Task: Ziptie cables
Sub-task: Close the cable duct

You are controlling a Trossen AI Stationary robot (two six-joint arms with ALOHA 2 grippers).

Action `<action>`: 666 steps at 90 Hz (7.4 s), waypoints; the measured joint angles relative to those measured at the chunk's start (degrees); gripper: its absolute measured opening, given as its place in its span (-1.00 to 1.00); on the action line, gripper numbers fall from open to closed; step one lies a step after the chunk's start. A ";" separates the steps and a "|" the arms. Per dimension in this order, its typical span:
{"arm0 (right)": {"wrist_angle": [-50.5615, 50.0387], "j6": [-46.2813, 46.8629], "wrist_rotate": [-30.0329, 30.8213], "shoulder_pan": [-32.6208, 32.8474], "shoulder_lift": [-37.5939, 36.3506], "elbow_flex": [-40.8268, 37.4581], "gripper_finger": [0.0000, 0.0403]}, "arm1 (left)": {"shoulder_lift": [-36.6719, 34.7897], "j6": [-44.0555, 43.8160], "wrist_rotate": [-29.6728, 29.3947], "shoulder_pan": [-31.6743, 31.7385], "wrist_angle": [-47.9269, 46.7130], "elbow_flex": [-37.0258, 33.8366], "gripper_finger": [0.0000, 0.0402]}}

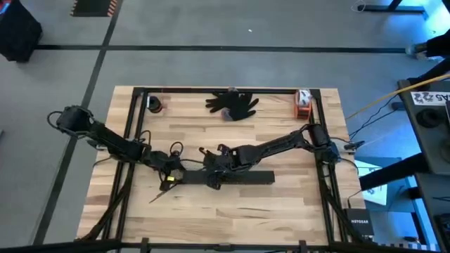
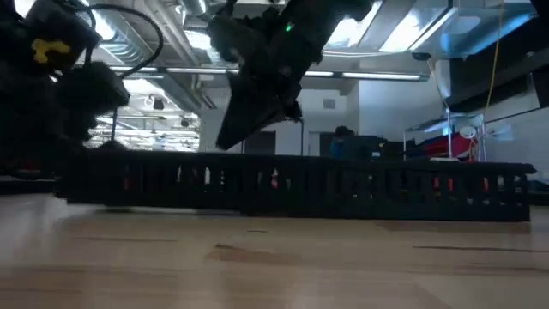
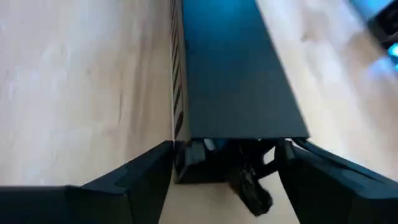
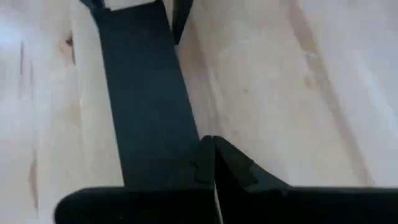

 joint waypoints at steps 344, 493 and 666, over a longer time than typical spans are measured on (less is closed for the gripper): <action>8.08 -4.13 -2.02 5.59 2.61 -4.57 -1.00 | 9.24 -17.00 -8.07 -15.23 -7.20 6.83 -0.87; -25.14 9.75 5.84 6.78 -18.97 -11.27 -1.00 | -4.28 -21.20 -7.75 -15.21 -33.94 16.00 -1.00; 8.90 43.49 1.42 10.79 -49.93 -70.16 -1.00 | 14.11 -32.24 -2.46 -3.95 -35.40 28.13 -1.00</action>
